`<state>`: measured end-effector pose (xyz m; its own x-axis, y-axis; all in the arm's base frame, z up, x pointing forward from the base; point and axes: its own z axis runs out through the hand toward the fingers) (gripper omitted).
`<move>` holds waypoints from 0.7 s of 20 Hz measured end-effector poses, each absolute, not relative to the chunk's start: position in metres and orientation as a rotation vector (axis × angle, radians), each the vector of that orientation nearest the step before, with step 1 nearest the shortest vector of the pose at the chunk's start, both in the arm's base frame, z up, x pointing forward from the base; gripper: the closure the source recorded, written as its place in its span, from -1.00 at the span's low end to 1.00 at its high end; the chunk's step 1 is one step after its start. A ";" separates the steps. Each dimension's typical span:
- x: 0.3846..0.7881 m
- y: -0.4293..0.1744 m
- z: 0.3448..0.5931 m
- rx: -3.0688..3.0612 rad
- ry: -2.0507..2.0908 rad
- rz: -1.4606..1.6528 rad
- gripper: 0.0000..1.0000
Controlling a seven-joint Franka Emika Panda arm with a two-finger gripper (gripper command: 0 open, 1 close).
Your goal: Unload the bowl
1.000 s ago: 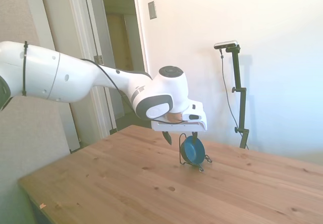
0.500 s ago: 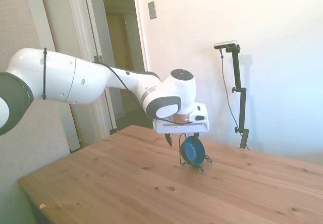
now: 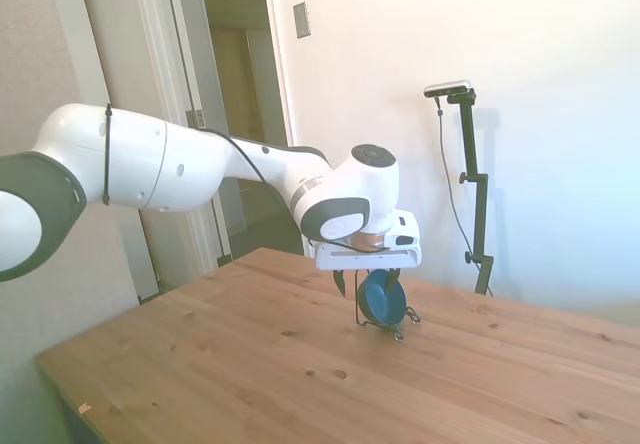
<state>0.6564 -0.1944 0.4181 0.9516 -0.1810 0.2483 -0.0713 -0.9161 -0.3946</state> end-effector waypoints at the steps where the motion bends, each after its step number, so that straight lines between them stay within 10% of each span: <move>1: 0.657 -0.197 0.418 -2.705 0.171 -0.402 -1.00; 3: 0.657 -0.198 0.419 -2.689 0.146 -0.410 -1.00; 4: 0.657 -0.198 0.419 -2.681 0.137 -0.410 1.00; 14: 0.650 -0.204 0.420 -2.618 0.204 -0.456 1.00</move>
